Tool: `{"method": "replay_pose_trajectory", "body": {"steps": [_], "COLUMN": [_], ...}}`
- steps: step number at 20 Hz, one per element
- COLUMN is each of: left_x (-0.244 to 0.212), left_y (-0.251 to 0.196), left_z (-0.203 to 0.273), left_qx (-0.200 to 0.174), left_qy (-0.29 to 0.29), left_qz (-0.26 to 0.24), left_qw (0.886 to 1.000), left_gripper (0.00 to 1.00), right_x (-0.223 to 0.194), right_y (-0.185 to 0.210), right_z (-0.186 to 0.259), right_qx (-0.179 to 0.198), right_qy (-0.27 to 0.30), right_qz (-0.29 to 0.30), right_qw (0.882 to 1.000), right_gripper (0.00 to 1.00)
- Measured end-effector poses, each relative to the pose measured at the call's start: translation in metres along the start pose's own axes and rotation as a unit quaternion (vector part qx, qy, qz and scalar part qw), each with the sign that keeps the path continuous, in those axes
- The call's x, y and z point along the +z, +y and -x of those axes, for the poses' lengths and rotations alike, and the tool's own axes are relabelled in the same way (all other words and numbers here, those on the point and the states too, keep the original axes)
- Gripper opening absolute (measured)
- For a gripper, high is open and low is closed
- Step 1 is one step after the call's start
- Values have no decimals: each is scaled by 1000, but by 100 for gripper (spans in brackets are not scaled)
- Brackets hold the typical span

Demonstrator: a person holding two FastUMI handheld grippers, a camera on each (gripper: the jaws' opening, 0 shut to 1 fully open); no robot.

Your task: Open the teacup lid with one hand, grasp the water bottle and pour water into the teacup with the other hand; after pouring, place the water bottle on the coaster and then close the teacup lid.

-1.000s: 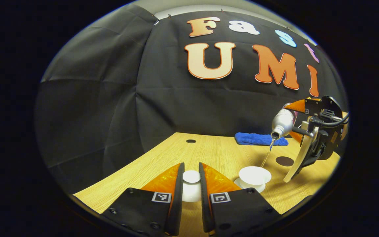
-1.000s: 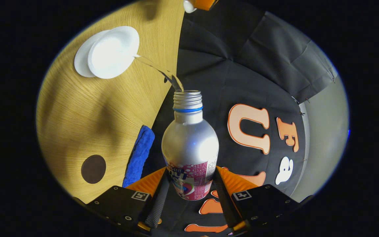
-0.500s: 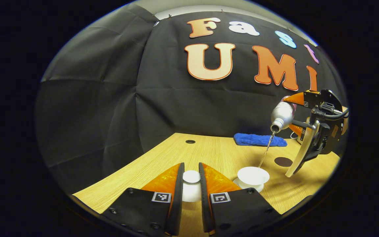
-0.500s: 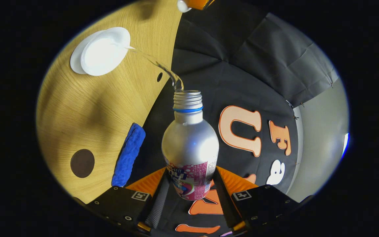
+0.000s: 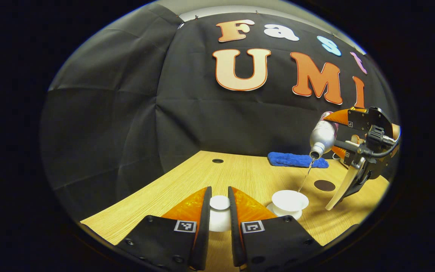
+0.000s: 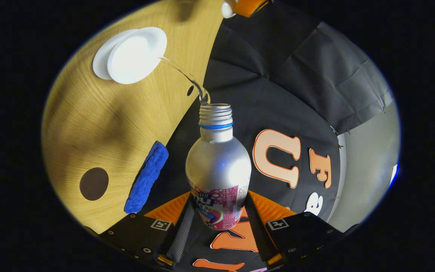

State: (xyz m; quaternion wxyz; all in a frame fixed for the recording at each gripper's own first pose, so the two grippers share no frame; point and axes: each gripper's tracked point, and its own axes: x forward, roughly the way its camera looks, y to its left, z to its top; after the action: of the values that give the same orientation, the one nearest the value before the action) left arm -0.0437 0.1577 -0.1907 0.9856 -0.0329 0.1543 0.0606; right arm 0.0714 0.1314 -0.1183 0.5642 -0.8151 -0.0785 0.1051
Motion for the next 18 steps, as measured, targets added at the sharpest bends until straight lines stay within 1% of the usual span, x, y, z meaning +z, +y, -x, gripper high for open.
{"method": "replay_pose_trajectory", "body": {"steps": [9,10,11,13,14,15,16,18], "left_x": [-2,-2,-2,-2,-1,-3,-4,-7], "left_y": [-4,-4,-4,-5,-7,-9,-8,-7], "left_z": [4,4,3,3,2,3,2,1], "left_qx": [-5,-5,-5,-7,-9,-13,-13,-13], "left_qy": [-2,-2,-2,-3,-3,-4,-3,0], "left_qz": [-6,-6,-5,-4,-3,-3,-3,1], "left_qw": [1000,1000,1000,1000,1000,1000,1000,1000], "left_gripper": [29,27,29,29,27,27,29,29], "right_x": [35,39,41,43,45,48,49,51], "right_y": [24,26,28,36,41,48,55,68], "right_z": [-1,-1,-1,1,2,3,4,9], "right_qx": [9,9,11,18,25,36,48,71], "right_qy": [-27,-29,-30,-31,-32,-34,-35,-33], "right_qz": [16,18,18,8,-2,-16,-31,-62], "right_qw": [999,999,999,999,999,999,998,995], "right_gripper": [77,77,77,77,77,76,77,77]}}
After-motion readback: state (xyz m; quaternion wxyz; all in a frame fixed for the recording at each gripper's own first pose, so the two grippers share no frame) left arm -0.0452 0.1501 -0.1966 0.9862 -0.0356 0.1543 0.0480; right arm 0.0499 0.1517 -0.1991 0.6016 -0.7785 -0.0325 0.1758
